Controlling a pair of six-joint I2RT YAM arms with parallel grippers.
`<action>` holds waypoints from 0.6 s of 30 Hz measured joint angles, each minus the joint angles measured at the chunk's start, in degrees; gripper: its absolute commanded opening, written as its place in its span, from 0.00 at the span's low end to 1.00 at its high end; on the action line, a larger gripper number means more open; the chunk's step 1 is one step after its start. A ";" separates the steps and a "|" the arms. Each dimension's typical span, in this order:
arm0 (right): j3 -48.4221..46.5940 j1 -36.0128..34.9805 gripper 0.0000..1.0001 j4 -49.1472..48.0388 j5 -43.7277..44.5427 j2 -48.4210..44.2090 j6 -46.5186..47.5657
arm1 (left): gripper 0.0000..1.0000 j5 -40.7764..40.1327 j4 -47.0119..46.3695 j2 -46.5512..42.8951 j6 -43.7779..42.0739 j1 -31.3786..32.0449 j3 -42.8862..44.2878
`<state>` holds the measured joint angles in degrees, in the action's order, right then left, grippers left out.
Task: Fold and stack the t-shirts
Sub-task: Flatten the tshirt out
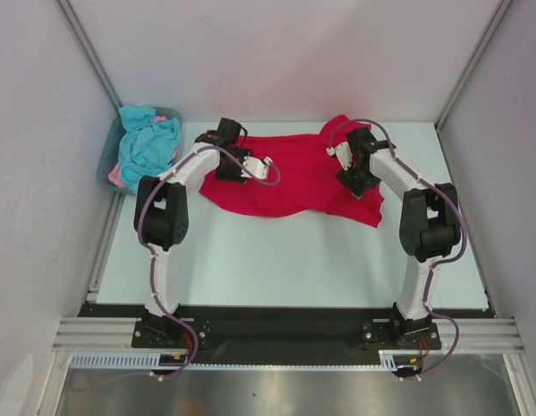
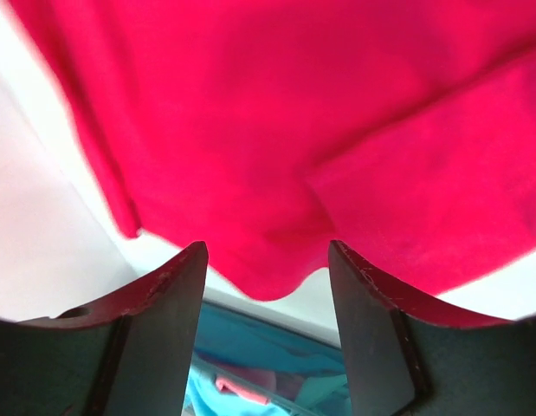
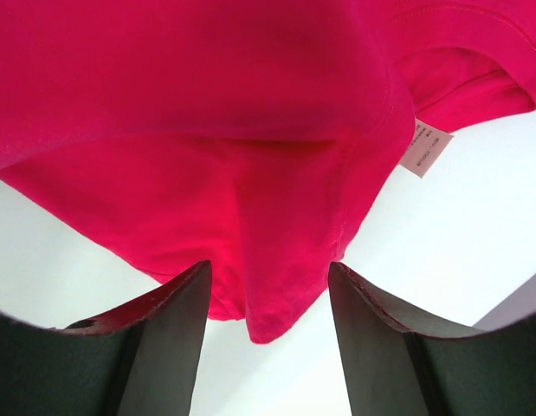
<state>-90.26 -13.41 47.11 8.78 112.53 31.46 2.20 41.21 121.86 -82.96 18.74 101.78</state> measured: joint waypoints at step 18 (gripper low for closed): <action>3.74 -1.90 0.61 -2.91 4.52 -2.27 0.00 | 0.48 -0.09 16.94 7.89 -8.59 -0.20 7.76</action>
<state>-86.52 -15.31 44.21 13.30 110.26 31.46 2.11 58.15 129.75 -91.55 18.55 109.54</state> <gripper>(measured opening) 0.615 0.534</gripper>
